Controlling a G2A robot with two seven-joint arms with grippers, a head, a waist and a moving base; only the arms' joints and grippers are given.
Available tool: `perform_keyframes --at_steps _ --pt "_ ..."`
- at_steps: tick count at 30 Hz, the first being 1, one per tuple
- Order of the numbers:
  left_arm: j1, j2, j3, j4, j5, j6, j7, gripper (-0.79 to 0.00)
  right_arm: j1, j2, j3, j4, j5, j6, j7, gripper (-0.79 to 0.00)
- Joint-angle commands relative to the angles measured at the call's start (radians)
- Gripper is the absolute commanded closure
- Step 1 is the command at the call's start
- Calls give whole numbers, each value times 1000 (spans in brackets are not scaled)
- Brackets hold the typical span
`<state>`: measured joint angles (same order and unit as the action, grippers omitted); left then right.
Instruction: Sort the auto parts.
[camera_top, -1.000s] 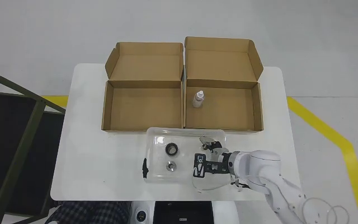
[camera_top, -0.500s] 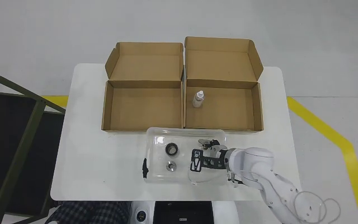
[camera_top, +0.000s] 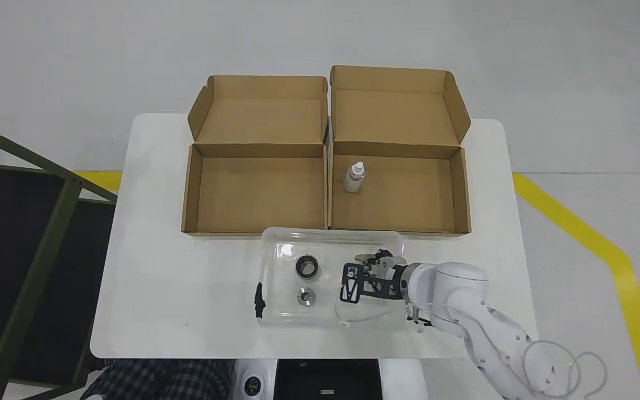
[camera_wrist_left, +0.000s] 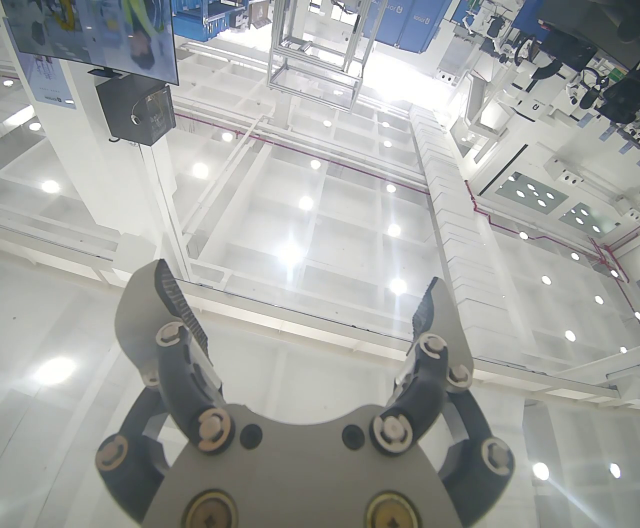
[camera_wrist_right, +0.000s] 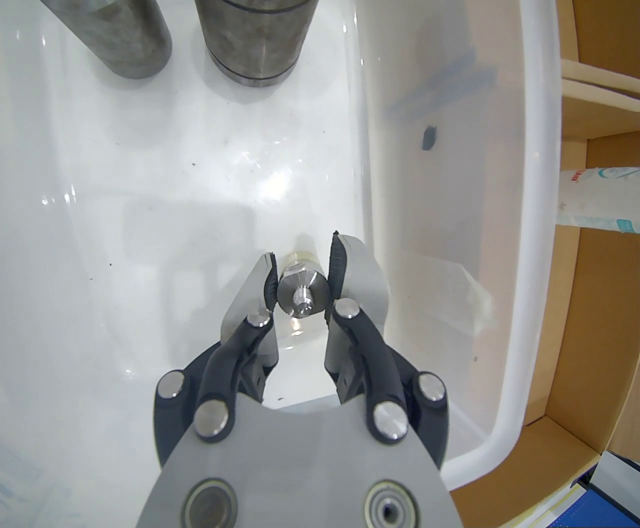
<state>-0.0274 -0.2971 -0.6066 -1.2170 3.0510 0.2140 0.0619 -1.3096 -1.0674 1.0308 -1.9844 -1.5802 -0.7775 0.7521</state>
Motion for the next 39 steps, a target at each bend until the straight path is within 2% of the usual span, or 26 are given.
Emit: perform_keyframes --at_steps 1,13,22,30,39 --pt "0 0 0 0 0 0 0 -785 -3 1 -1 -6 -2 -1 2 0" --pt "0 0 0 0 0 0 0 -785 -35 12 31 -72 18 -44 -84 0" --pt "0 0 0 0 0 0 0 -785 -30 15 36 -28 82 -79 -265 0" --pt "0 0 0 0 0 0 0 -785 -36 19 90 15 218 -80 -451 0" --pt "0 0 0 0 0 0 0 -785 -51 26 172 23 382 -92 -589 0"
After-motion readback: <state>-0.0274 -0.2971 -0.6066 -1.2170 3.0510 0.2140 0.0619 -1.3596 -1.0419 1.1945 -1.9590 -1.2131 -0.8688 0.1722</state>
